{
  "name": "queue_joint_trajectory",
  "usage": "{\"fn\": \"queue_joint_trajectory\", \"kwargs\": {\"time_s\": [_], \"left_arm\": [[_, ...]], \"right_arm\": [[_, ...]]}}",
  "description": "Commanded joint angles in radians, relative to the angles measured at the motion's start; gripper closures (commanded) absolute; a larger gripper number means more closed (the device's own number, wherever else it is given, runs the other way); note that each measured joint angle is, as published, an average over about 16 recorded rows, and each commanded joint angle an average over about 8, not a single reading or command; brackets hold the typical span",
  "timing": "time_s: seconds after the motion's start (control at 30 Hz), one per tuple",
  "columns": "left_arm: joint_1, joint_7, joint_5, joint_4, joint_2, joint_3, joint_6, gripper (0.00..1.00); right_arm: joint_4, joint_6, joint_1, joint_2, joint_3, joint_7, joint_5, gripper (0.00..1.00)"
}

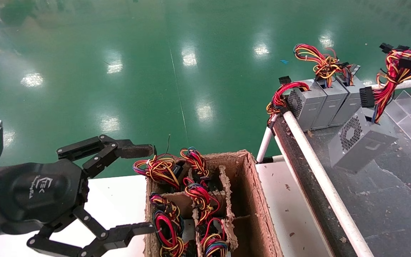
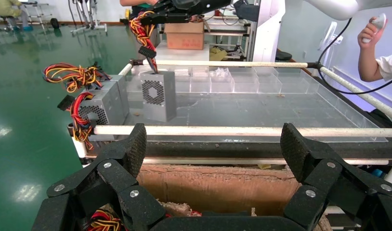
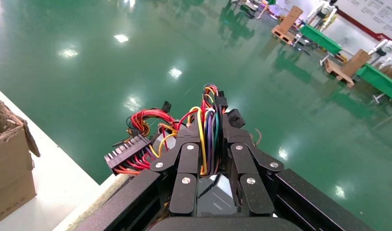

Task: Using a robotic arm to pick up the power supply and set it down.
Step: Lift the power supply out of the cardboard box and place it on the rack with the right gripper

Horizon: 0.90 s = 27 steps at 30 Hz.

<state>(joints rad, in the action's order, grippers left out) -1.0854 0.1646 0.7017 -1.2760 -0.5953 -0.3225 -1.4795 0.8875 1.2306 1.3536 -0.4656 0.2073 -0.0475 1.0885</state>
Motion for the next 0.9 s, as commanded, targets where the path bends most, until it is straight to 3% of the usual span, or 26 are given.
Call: {"fn": "queue_joint_trajectory", "kwargs": {"time_s": [0.03, 0.47, 0.83, 0.87, 0.9], "left_arm": [[0.0, 0.0, 0.0, 0.0, 0.0, 0.0, 0.0, 0.0], [0.0, 0.0, 0.0, 0.0, 0.0, 0.0, 0.0, 0.0], [0.0, 0.0, -0.001, 0.0, 0.0, -0.001, 0.0, 0.0], [0.0, 0.0, -0.001, 0.0, 0.0, -0.001, 0.0, 0.0], [0.0, 0.0, -0.001, 0.0, 0.0, -0.001, 0.0, 0.0]], "right_arm": [[-0.027, 0.007, 0.02, -0.008, 0.009, -0.01, 0.015, 1.0], [-0.165, 0.009, 0.212, -0.167, 0.109, -0.047, 0.161, 1.0], [-0.363, 0.005, 0.375, -0.307, 0.174, -0.121, 0.26, 1.0], [-0.38, 0.007, 0.387, -0.315, 0.177, -0.13, 0.264, 0.96], [-0.398, 0.008, 0.398, -0.324, 0.18, -0.138, 0.268, 0.84]]}}
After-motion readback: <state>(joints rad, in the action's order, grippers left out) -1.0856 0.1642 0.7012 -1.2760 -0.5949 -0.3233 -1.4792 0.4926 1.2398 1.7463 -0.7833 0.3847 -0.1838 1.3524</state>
